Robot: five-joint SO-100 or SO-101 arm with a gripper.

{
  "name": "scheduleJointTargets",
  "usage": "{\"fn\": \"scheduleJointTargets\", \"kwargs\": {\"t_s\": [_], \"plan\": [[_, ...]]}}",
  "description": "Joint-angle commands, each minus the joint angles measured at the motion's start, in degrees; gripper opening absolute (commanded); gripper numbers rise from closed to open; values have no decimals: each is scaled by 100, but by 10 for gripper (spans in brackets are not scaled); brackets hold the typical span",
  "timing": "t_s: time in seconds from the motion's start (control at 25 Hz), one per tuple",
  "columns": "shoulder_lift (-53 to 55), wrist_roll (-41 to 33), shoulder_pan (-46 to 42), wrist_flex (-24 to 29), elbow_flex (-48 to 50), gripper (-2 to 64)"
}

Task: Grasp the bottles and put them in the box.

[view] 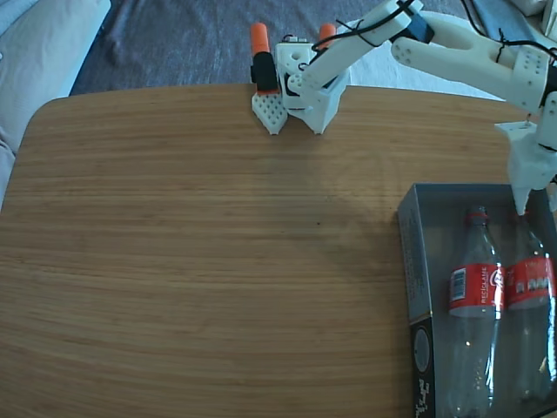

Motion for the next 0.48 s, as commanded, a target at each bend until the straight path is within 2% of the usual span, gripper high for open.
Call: {"fn": "scheduleJointTargets", "kwargs": {"t_s": [0.0,0.36,0.44], "plan": [[176,26,132,-44,-132,247],[290,26,932,53,-132,239],[396,26,1169,264,-123,222]]}}
